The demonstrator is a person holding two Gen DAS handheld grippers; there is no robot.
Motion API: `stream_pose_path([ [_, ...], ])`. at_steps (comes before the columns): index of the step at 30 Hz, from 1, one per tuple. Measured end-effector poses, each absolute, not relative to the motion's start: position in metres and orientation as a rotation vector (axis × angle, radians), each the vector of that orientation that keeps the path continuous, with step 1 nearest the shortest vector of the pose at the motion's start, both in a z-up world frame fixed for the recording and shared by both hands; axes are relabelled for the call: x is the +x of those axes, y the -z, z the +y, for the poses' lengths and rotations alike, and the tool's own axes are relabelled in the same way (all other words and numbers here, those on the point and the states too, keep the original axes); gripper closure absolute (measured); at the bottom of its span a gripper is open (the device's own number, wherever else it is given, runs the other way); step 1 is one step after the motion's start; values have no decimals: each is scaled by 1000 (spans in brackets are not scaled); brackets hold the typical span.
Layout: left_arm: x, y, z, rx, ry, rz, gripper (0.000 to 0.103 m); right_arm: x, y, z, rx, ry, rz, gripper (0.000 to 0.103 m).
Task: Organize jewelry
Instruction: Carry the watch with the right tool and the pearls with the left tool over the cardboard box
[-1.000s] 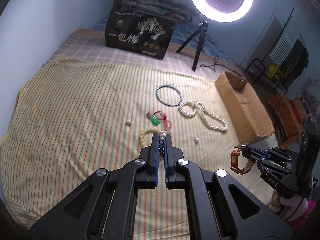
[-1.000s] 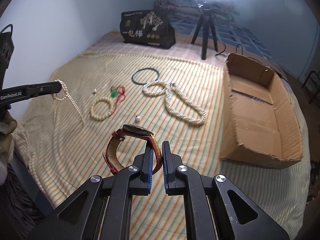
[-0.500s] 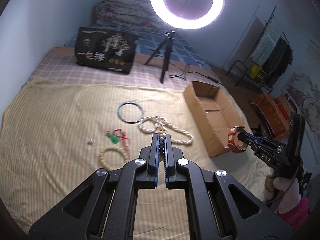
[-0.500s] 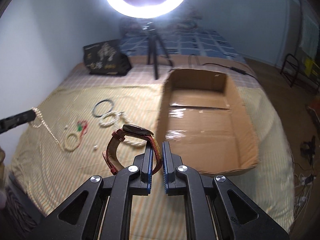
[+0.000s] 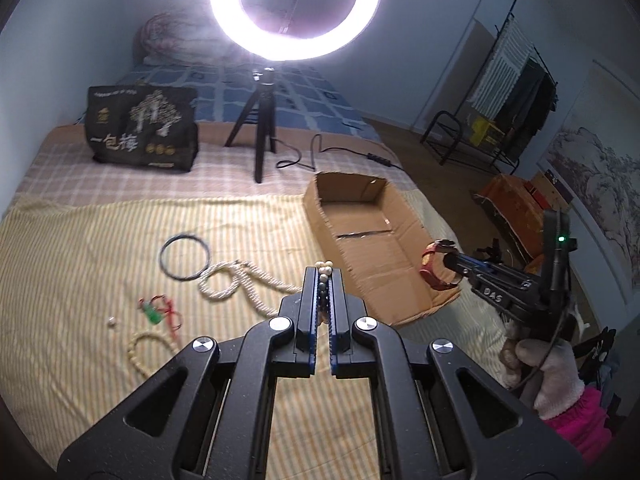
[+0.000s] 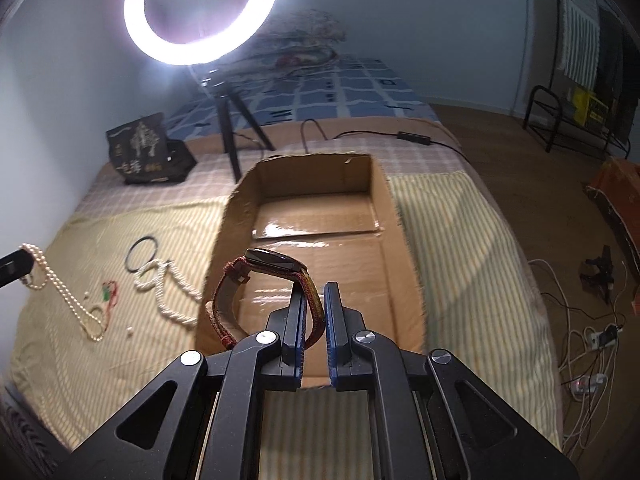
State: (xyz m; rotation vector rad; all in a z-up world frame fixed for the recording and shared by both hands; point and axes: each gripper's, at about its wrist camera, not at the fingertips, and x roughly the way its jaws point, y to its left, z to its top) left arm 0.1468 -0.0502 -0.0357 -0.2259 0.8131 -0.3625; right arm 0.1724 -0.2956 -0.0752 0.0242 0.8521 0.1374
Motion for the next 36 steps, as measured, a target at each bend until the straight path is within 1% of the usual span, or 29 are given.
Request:
stream_pose_path([
  [12,173,19,-110,-181,437,780,102,212,80,-319,53,-91,872,96],
  [21,195,37,-144,-160,461,821,102,235,86,-327,87,-70,894,96],
  [36,210,70,-167,-134,484,895,101,254,104,-321,87,-56,941,96],
])
